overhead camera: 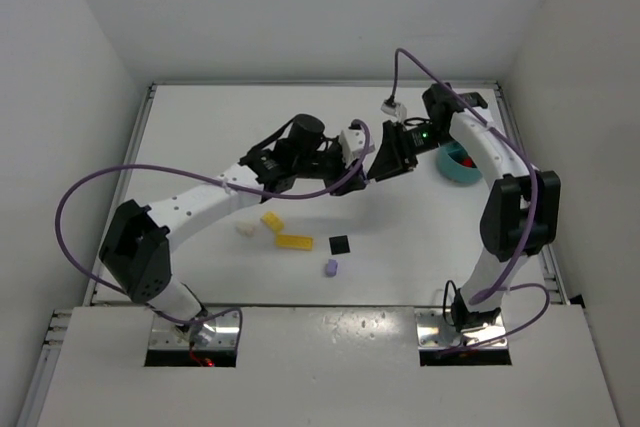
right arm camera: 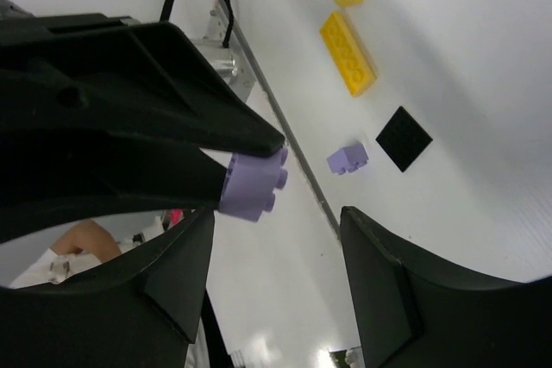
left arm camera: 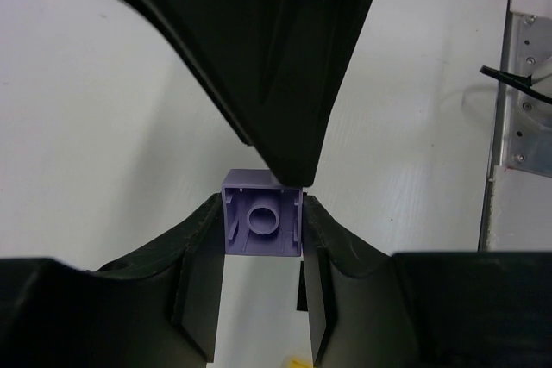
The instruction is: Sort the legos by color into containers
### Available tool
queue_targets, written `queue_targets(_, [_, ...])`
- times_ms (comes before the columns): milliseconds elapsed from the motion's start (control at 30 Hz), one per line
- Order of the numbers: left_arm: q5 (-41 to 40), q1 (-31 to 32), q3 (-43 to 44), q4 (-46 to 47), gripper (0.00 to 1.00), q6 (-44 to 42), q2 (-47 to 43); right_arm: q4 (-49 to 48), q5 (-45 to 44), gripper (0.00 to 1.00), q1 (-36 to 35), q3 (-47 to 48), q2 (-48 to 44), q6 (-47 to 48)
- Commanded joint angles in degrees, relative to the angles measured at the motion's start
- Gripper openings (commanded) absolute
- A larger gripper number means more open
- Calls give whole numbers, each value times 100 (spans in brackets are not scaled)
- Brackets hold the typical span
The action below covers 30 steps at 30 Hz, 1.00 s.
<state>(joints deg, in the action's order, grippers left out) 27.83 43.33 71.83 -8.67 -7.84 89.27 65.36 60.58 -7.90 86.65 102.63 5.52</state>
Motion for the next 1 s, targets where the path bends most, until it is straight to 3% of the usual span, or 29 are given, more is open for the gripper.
queue_targets(0, [73,140,200,207,18,89,37,-208,112,61,-150,62,-112,-68])
queue_targets(267, [11,193,200,260,18,141,37,-208,183,58,-378,115,-50,-16])
queue_targets(533, [-173,193,200,260,20,142,37,-261,121,32,-432,62,3,-16])
queue_targets(567, [-225,193,200,260,20,142,37,-261,121,21,-432,62,3,-16])
queue_targets(667, [-304,193,200,260,32,142,-15,-261,-45,7,-432,62,-50,-16])
queue_targets(700, [-401,193,200,260,45,142,-15,-261,-98,6,-432,62,-111,-16])
queue_targets(767, [-559,193,147,260,53,142,-77,-322,-326,4,-362,62,-181,-16])
queue_targets(967, [-613,-114,-125,128,56,80,-384,-726,-1239,1,-186,-113,-497,-313])
